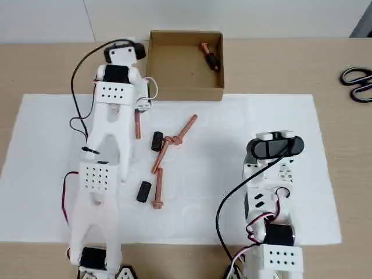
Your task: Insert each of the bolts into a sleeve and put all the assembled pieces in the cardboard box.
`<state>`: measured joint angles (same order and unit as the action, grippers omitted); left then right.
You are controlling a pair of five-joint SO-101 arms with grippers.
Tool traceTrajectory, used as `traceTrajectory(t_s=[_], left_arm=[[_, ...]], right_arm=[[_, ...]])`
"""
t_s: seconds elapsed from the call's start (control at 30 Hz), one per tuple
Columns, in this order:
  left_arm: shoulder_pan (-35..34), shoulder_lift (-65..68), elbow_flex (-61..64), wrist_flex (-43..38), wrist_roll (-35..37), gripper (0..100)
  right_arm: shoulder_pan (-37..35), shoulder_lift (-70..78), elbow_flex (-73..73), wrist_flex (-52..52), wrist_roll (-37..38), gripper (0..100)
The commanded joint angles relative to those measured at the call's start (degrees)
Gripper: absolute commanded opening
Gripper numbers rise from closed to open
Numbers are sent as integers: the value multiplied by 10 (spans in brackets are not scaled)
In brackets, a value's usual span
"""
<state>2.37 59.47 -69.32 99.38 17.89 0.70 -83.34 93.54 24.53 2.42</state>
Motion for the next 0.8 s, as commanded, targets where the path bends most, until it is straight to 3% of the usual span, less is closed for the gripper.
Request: traceTrajectory(t_s=[0.0,0.37,0.6,0.77], left_arm=[[-4,-76,-3,12,-18,6],[-5,-330,160,11,-55,6],[-1,-520,321,3,-55,6],[11,-621,348,-89,-31,6]], right_arm=[[-1,-12,-3,-5,-4,5],[-198,-12,6,-34,-4,6],[-211,-12,7,-182,-3,6],[-211,-12,28,-227,-3,6]])
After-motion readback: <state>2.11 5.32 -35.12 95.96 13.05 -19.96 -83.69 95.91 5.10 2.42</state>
